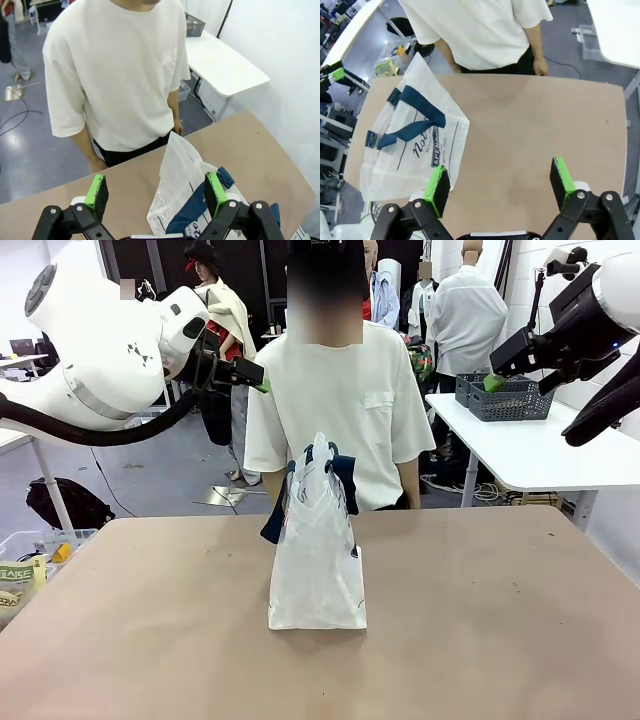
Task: Transfer purchased items from the store into the shopping bag.
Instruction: Open the Reusable shopping bag in the center of the table.
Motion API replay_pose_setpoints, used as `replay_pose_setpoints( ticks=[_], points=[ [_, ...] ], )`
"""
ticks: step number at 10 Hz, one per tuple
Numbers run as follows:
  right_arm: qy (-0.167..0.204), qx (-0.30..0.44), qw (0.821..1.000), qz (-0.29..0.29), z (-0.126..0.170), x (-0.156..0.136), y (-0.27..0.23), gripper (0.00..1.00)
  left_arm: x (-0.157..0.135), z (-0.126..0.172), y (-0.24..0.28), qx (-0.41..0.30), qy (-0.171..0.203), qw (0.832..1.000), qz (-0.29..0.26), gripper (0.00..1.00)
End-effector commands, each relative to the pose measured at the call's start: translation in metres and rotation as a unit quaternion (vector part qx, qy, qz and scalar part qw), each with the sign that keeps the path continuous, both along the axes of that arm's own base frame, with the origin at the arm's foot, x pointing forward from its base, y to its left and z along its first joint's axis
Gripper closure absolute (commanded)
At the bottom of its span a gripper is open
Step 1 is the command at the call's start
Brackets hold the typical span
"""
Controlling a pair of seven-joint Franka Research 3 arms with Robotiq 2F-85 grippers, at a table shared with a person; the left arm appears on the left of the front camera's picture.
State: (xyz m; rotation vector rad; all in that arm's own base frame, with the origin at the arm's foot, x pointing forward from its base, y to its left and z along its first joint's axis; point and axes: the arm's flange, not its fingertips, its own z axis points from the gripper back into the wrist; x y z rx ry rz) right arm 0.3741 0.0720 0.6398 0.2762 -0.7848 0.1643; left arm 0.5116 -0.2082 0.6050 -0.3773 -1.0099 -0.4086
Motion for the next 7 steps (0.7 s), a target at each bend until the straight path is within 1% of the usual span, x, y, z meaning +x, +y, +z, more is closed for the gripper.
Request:
replay_pose_setpoints(
  ticks=[1,2,3,4,5,6,7],
  points=[
    [0.001,0.0,1.0,0.001,-0.001,0.0,0.001,0.0,0.001,-0.003,-0.003,0.003,0.004,1.0,-0.003,0.0],
    [0.024,0.002,1.0,0.002,-0.008,0.004,0.011,0.0,-0.003,-0.005,-0.002,0.004,0.007,1.0,0.01,0.0],
    [0.041,-0.006,0.999,0.018,-0.01,0.009,0.035,0.0,0.007,-0.006,-0.016,-0.005,0.02,1.0,0.01,0.0],
    [0.06,-0.007,0.998,0.026,-0.01,0.014,0.053,0.0,0.013,-0.006,-0.029,0.01,0.028,1.0,-0.001,0.0],
    [0.091,-0.006,0.995,0.038,-0.006,0.015,0.076,0.0,0.019,-0.007,-0.045,0.031,0.045,0.998,-0.016,0.0],
    [0.109,-0.016,0.993,0.048,-0.005,0.014,0.095,0.0,0.021,-0.009,-0.056,0.046,0.056,0.997,-0.039,0.0],
    [0.11,-0.029,0.991,0.064,-0.005,0.011,0.115,0.0,0.022,-0.01,-0.068,0.051,0.063,0.995,-0.063,0.0]
  ],
)
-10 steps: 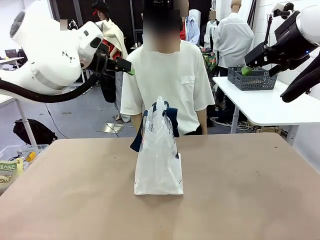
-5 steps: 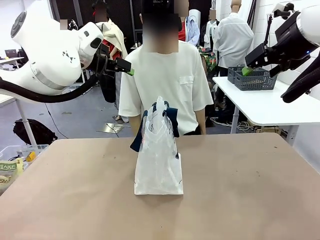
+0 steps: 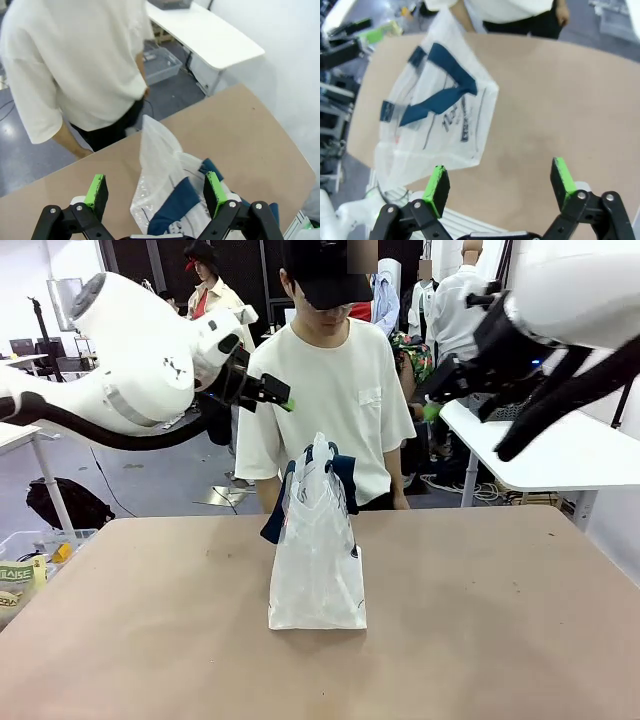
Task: Transfer purchased items from the store into the shopping bag.
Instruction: Open the Reusable shopping bag in the center of the table.
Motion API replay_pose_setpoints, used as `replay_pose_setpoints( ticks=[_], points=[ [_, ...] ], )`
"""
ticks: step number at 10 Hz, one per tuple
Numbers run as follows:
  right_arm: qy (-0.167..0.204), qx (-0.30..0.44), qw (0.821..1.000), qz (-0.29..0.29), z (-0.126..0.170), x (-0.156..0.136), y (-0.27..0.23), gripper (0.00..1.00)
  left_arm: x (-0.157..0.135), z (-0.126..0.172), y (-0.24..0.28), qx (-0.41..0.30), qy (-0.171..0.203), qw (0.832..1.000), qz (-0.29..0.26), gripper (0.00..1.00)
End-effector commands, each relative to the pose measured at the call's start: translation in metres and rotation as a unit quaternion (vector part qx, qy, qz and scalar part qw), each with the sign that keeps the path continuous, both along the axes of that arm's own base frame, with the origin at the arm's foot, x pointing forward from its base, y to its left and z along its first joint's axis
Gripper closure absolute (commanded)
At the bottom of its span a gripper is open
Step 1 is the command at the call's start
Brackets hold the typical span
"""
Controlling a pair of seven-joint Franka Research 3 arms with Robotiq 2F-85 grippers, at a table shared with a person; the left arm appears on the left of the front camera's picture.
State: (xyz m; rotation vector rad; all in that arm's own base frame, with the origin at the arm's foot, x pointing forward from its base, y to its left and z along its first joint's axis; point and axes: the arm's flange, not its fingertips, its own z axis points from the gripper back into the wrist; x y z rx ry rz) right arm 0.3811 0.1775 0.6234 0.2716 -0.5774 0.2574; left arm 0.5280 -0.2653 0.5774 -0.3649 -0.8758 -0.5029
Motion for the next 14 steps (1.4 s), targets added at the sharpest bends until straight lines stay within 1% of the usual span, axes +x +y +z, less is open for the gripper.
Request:
replay_pose_setpoints(
  ticks=[1,2,3,5,7,8,9,13,14],
  points=[
    [0.026,0.003,0.999,0.032,0.009,0.005,0.025,0.0,0.006,0.015,-0.02,0.021,0.021,0.999,-0.03,0.0],
    [0.044,-0.007,0.998,0.047,0.004,0.002,0.043,0.0,0.005,0.011,-0.027,0.043,0.035,0.998,-0.04,0.0],
    [0.053,-0.011,0.997,0.062,-0.001,0.001,0.057,0.0,0.005,0.007,-0.032,0.058,0.04,0.996,-0.05,0.0],
    [0.068,-0.006,0.994,0.086,-0.006,-0.002,0.075,0.0,0.007,0.001,-0.031,0.077,0.053,0.994,-0.048,0.0],
    [0.077,-0.007,0.992,0.103,-0.012,-0.006,0.092,0.0,0.007,-0.012,-0.043,0.09,0.075,0.991,-0.056,0.0],
    [0.079,-0.005,0.993,0.089,-0.017,-0.003,0.1,0.0,0.006,-0.016,-0.046,0.095,0.084,0.99,-0.059,0.0],
    [0.091,-0.009,0.992,0.09,-0.022,-0.002,0.107,0.0,0.004,-0.02,-0.049,0.106,0.092,0.988,-0.063,0.0],
    [0.092,-0.013,0.992,0.087,-0.033,0.004,0.132,0.0,0.001,-0.03,-0.058,0.12,0.101,0.985,-0.071,0.0],
    [0.085,-0.02,0.993,0.073,-0.037,0.005,0.138,0.0,0.001,-0.031,-0.059,0.122,0.104,0.985,-0.072,0.0]
  ],
)
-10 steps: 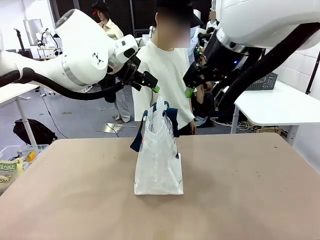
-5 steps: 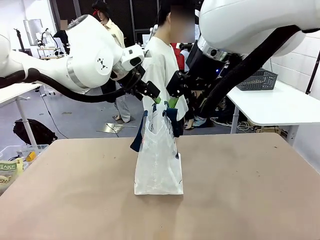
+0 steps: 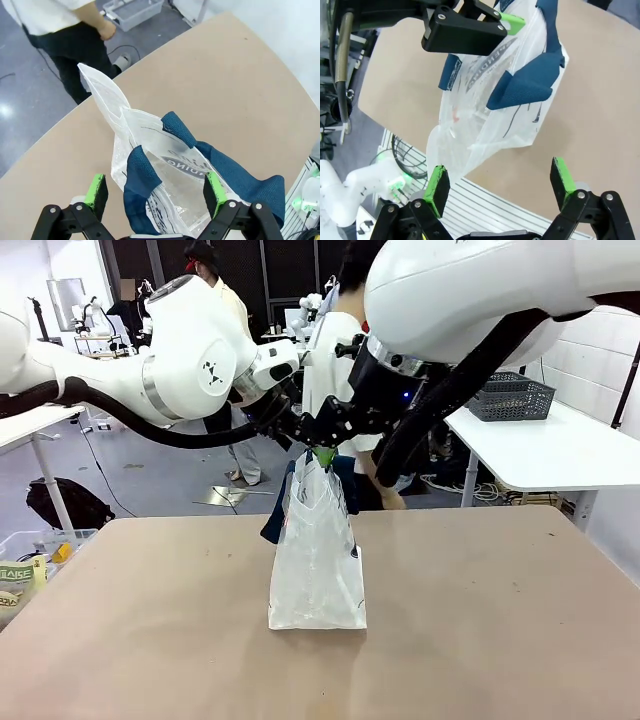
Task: Transfer purchased items from the store into the shopping bag.
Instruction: Open the Reusable shopping bag in the center of the table.
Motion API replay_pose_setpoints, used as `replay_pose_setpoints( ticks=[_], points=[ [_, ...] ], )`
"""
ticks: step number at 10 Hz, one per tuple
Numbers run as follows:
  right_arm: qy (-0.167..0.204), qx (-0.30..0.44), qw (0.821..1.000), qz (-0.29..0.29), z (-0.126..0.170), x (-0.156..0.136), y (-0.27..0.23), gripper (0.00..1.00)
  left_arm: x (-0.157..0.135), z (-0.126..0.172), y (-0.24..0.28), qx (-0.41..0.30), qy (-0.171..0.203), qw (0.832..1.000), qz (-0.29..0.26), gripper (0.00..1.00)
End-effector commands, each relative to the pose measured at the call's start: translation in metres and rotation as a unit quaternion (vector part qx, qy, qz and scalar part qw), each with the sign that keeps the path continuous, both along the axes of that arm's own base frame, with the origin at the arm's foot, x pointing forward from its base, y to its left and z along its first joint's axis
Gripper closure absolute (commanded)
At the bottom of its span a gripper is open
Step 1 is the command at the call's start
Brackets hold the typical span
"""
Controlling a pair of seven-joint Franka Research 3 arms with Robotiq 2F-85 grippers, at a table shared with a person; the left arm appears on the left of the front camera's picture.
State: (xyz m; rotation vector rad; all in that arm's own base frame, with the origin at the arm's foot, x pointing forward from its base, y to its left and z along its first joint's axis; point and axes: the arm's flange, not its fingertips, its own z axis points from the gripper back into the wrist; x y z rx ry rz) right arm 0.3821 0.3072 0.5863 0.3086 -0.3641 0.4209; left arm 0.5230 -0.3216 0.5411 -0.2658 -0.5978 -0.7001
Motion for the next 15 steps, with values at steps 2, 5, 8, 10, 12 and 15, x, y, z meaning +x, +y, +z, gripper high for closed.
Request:
replay_pose_setpoints(
  ticks=[2,5,8,10,12,15],
  points=[
    [-0.011,-0.011,0.999,-0.041,-0.008,0.004,0.02,0.0,0.005,0.004,-0.004,0.008,0.008,1.0,0.005,0.0],
    [-0.024,-0.009,0.997,-0.075,-0.018,0.01,0.033,0.0,0.004,0.002,-0.005,0.011,0.01,1.0,0.005,0.0],
    [-0.027,-0.02,0.995,-0.096,-0.029,0.017,0.036,0.0,0.004,0.002,-0.003,0.016,0.012,1.0,0.008,0.0],
    [-0.023,-0.023,0.994,-0.108,-0.037,0.022,0.036,0.0,0.003,0.001,-0.003,0.018,0.014,1.0,0.006,0.0],
    [-0.018,-0.025,0.993,-0.116,-0.046,0.026,0.039,0.0,0.002,0.0,-0.004,0.022,0.015,1.0,0.006,0.0],
    [-0.023,-0.03,0.992,-0.117,-0.052,0.027,0.04,0.18,0.002,-0.002,-0.004,0.044,0.005,0.999,0.004,0.2]
  ],
)
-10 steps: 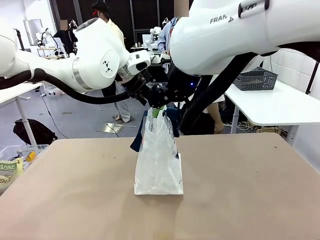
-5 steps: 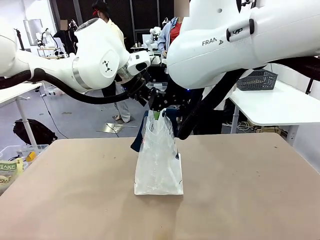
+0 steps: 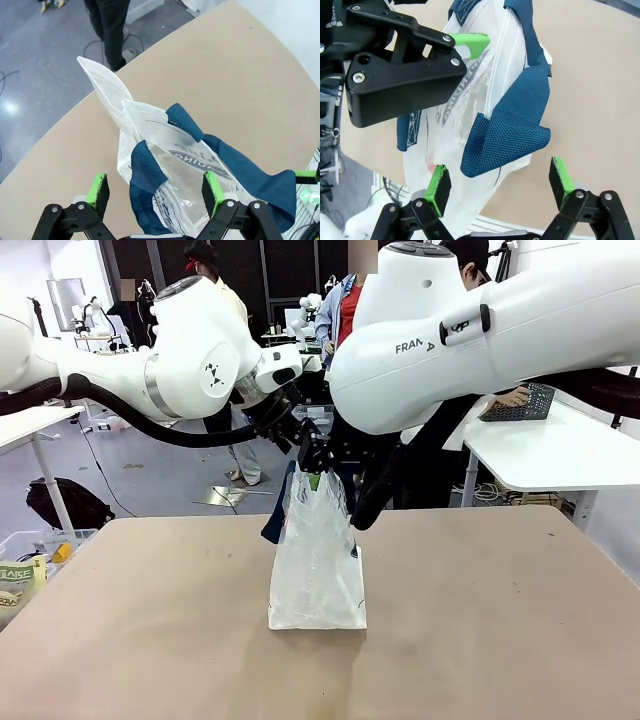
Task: Transfer purchased items from the store into the shopping bag.
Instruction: Open the Reusable shopping bag in the center of the table.
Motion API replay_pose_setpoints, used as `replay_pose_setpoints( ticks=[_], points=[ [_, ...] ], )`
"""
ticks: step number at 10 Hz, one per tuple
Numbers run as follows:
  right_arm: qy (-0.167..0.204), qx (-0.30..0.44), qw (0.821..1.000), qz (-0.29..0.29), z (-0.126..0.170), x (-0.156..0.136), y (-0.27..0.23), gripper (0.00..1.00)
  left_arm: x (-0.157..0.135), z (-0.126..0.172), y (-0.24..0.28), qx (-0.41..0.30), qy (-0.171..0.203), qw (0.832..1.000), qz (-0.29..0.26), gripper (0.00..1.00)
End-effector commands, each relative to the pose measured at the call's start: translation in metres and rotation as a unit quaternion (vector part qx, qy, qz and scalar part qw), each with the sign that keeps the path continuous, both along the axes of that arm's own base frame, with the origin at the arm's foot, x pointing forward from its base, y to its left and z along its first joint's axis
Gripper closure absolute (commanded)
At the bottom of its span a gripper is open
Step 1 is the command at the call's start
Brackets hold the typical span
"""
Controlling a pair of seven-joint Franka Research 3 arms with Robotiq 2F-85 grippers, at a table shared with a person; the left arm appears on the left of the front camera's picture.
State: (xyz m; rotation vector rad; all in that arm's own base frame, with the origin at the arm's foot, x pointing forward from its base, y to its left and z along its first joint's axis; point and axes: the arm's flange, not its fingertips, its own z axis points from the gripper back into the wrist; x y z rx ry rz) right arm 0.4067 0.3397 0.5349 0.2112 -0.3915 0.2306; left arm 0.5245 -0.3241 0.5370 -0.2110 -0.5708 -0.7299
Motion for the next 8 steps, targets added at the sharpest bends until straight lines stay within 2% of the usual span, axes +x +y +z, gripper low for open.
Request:
replay_pose_setpoints(
  ticks=[1,4,5,8],
  points=[
    [-0.019,-0.004,1.0,-0.016,-0.0011,0.0034,0.0075,0.37,0.0008,0.002,-0.0015,0.014,0.002,1.0,0.012,0.4],
    [-0.016,-0.007,1.0,-0.021,-0.0016,0.0047,0.0063,0.94,0.0016,-0.0013,-0.0014,0.023,0.005,1.0,0.014,1.0],
    [-0.017,-0.006,1.0,-0.024,-0.001,0.0052,0.0054,1.0,0.0015,-0.0014,-0.0014,0.023,0.005,1.0,0.014,1.0],
    [-0.02,-0.011,0.999,-0.029,-0.0016,0.0064,0.0041,1.0,0.0013,-0.0024,0.0007,0.022,0.004,1.0,0.016,1.0]
  ],
)
